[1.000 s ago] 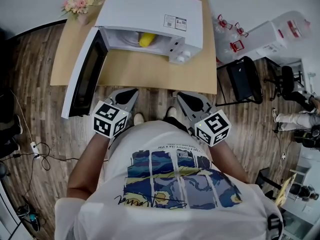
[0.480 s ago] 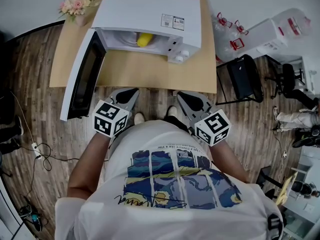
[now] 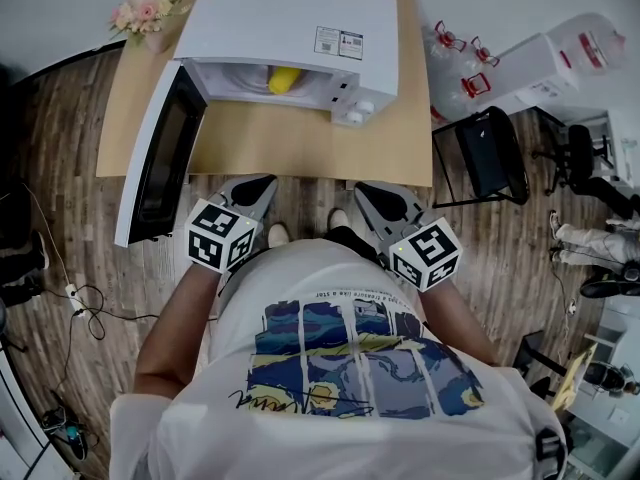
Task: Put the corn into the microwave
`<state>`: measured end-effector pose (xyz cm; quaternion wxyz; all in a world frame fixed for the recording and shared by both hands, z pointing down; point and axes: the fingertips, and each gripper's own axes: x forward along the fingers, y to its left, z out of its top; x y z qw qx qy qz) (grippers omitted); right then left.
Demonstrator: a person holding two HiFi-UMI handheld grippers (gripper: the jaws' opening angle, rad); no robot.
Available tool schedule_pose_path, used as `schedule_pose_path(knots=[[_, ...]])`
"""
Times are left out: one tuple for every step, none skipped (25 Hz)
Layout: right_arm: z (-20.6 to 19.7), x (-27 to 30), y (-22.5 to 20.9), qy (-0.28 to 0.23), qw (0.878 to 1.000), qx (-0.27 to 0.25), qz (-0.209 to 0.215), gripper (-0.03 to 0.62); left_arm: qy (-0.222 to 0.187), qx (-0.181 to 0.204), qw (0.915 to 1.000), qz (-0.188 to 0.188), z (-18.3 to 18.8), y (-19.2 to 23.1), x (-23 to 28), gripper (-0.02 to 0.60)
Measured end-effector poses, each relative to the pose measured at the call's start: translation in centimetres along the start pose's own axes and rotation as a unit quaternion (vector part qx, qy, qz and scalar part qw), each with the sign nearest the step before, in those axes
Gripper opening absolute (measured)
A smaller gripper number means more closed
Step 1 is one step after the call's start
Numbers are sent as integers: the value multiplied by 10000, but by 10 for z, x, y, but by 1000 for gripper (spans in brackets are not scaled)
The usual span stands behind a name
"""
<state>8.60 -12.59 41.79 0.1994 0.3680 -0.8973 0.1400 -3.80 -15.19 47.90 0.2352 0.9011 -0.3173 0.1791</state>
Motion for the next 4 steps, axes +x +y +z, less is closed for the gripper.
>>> schedule_pose_path(knots=[[0, -1, -3, 6, 10000, -5, 8, 9, 4, -3, 10000, 16, 1, 0, 3, 9], [0, -2, -6, 12, 10000, -10, 16, 9, 9, -7, 10000, 33, 2, 0, 6, 9], [-1, -3, -9, 18, 10000, -16, 24, 9, 15, -10, 10000, 49, 3, 0, 9, 9], [-1, -4, -12, 24, 10000, -23, 31, 9, 20, -14, 10000, 65, 4, 0, 12, 9]])
